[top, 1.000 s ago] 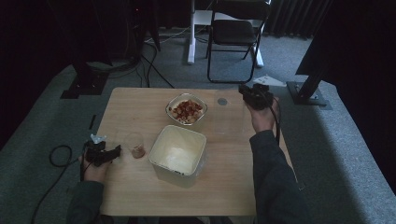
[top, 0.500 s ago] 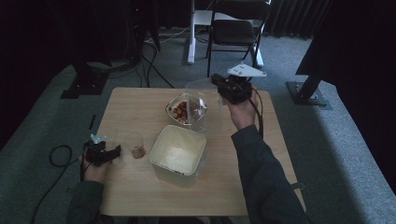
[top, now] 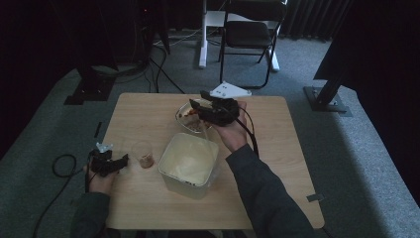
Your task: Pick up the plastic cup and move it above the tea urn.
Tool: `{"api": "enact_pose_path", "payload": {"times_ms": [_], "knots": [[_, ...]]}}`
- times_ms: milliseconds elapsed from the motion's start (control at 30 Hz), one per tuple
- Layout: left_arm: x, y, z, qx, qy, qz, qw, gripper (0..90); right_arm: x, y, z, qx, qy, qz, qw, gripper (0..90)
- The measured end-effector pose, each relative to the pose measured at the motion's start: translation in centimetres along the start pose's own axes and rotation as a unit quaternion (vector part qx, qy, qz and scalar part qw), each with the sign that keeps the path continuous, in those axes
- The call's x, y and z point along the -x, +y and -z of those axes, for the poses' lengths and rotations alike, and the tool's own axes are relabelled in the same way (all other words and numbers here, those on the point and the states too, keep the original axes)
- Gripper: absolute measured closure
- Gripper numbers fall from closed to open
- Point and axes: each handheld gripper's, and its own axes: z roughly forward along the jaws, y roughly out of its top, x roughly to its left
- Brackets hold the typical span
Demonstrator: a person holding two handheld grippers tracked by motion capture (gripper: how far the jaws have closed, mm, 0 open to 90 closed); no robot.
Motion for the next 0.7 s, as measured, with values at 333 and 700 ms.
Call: {"api": "enact_pose_path", "payload": {"times_ms": [333, 700], "knots": [[0.0, 0.0, 0.0, 0.0, 0.0, 0.0, 1.0, 27.0, 1.9, -2.3, 0.5, -0.041, 0.036, -0.021, 0.9983, 50.0], [0.0, 0.0, 0.0, 0.001, 0.0, 0.0, 1.0, 27.0, 0.7, -4.7, -4.4, -0.132, 0.067, 0.006, 0.989, 46.8]]}}
